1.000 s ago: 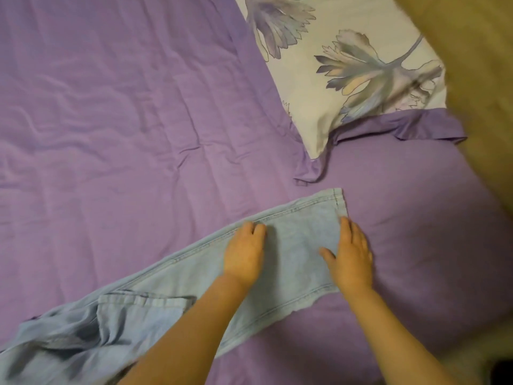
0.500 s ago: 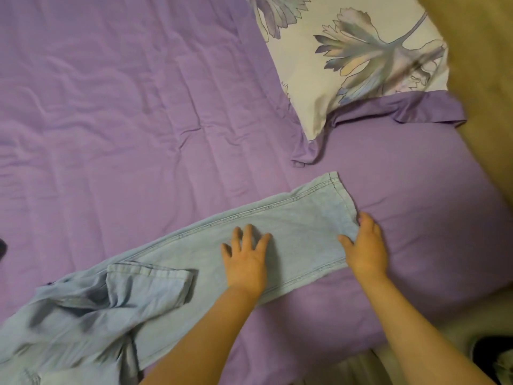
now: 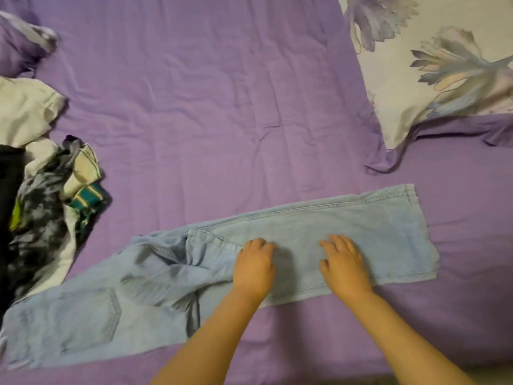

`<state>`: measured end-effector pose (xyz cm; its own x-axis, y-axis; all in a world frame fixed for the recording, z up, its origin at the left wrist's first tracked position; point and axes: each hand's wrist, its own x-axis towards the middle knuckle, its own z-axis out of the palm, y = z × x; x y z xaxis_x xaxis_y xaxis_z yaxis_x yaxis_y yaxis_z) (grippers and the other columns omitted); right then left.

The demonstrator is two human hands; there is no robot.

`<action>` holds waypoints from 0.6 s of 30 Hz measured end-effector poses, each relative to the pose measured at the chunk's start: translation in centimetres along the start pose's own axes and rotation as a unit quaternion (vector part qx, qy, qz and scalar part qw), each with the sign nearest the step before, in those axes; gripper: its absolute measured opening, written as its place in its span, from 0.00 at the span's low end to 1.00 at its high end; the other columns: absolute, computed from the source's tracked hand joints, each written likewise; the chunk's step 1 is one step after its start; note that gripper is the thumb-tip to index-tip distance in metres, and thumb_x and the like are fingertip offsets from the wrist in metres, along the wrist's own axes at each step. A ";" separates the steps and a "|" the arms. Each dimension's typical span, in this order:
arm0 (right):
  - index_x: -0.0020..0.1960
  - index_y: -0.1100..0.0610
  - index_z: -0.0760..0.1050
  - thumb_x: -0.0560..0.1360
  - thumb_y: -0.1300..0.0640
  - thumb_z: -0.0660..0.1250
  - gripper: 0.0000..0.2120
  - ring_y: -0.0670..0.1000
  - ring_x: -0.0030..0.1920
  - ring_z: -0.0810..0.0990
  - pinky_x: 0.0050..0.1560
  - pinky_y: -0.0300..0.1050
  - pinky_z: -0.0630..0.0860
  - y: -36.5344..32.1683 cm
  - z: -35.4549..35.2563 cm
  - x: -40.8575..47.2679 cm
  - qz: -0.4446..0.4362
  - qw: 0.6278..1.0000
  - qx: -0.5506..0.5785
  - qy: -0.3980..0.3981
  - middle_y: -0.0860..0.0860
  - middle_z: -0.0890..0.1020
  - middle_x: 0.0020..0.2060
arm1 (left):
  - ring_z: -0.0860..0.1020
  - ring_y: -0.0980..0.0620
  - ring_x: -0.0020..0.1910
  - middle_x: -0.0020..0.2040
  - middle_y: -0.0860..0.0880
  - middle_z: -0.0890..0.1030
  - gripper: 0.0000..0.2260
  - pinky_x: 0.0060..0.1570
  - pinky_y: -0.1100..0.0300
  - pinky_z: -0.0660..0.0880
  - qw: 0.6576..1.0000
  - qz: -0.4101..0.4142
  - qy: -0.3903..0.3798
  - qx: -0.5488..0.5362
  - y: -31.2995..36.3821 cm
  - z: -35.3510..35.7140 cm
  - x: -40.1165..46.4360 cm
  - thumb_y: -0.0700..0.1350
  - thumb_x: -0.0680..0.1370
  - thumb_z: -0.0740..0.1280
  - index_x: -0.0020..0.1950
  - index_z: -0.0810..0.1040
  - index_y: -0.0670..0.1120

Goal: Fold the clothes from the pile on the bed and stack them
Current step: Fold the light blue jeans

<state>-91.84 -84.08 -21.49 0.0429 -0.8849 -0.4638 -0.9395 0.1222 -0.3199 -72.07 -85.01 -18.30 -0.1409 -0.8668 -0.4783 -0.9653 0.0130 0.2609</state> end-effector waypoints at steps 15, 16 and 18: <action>0.73 0.52 0.62 0.71 0.52 0.70 0.34 0.54 0.61 0.76 0.60 0.46 0.71 -14.3 6.3 2.1 0.068 0.964 0.190 -0.171 0.52 0.77 0.62 | 0.73 0.38 0.61 0.59 0.39 0.78 0.14 0.56 0.49 0.71 0.970 -0.236 -0.021 -0.046 -14.0 -4.8 2.4 0.40 0.78 0.60 0.63 0.73 0.40; 0.74 0.51 0.61 0.71 0.52 0.70 0.34 0.54 0.61 0.76 0.60 0.45 0.71 -14.2 6.2 1.8 0.072 0.964 0.168 -0.191 0.51 0.77 0.62 | 0.73 0.39 0.60 0.57 0.40 0.79 0.12 0.54 0.49 0.72 0.973 -0.227 -0.027 -0.024 -13.8 -4.7 2.6 0.41 0.78 0.61 0.60 0.75 0.41; 0.67 0.50 0.70 0.71 0.53 0.69 0.25 0.53 0.58 0.78 0.58 0.45 0.72 -14.0 6.3 1.3 0.086 0.961 0.150 -0.214 0.51 0.80 0.56 | 0.73 0.40 0.59 0.55 0.40 0.80 0.10 0.54 0.49 0.73 0.977 -0.210 -0.044 0.000 -13.3 -4.3 2.7 0.42 0.77 0.61 0.56 0.77 0.41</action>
<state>-76.46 -84.07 -22.78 0.0910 -0.5820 -0.8081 -0.8072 0.4321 -0.4021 -58.60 -89.65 -19.41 0.2494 -0.7495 -0.6132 -0.9418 -0.3351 0.0265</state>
